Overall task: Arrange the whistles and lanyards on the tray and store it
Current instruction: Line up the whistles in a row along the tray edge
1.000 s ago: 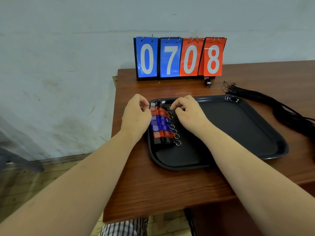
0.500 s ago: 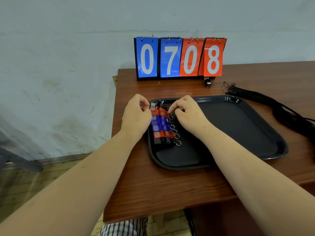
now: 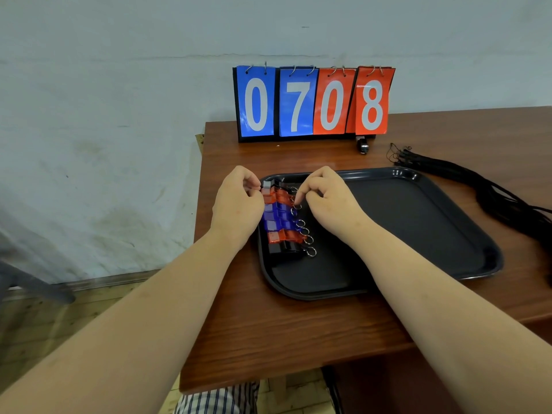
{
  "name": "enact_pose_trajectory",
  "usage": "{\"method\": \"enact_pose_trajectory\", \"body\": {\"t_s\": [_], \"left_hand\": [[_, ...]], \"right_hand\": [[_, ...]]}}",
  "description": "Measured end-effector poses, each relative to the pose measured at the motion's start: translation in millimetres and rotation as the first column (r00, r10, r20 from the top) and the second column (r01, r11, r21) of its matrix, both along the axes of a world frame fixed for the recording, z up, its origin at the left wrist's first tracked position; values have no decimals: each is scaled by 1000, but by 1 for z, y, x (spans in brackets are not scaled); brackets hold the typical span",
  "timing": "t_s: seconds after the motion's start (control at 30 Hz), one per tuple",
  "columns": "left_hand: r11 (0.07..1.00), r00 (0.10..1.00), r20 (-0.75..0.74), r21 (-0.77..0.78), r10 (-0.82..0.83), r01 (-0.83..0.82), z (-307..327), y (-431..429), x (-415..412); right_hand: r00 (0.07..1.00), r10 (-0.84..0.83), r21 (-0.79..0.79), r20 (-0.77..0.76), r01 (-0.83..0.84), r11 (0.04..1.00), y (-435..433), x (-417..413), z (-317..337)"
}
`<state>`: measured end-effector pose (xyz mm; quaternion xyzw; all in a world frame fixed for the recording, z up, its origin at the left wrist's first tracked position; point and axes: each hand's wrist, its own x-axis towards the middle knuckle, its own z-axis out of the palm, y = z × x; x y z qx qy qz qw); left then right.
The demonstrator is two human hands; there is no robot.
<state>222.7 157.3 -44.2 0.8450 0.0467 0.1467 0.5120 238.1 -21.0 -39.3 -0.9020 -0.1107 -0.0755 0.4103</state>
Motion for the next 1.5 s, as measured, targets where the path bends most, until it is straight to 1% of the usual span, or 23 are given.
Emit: {"method": "enact_pose_trajectory", "body": {"t_s": [0.1,0.2,0.4,0.73,0.87,1.03,1.1,1.2,1.3,1.33,1.4,1.5], "left_hand": [[1000,1000,1,-4,-4,4,0,0,0],[1000,1000,5,-4,-3,3,0,0,0],[1000,1000,1,-4,3,-3,1,-1,-1],[1000,1000,-8,-4,1,-1,4,-1,-3],[1000,1000,-6,1,0,0,4,-2,-4],[1000,1000,-21,9,9,-9,4,0,-3],[1000,1000,-27,-1,11,-11,4,-1,-3],[1000,1000,-25,14,19,-19,4,-2,-3],[1000,1000,-15,21,16,-16,4,-2,-3],[1000,1000,-11,20,17,-17,4,-2,-2],[1000,1000,-1,23,16,-16,4,-2,-2],[1000,1000,10,25,19,-19,4,-2,-2]], "right_hand": [[1000,13,16,17,-13,1000,-1,-2,1],[997,63,4,34,-63,998,-1,-6,3],[994,112,-36,8,-112,993,0,-9,5],[998,23,-40,54,-21,999,0,-7,5],[995,-49,-26,88,51,998,-1,-7,5],[958,-280,55,63,277,959,-10,4,9],[937,-340,69,80,335,940,-24,20,13],[889,-436,-43,138,445,894,-47,53,22],[846,-519,-188,123,533,825,-64,82,26],[852,-513,-256,103,521,814,-68,89,25],[888,-457,-368,45,440,819,-74,103,21],[911,-413,-468,-22,355,809,-76,122,15]]}}
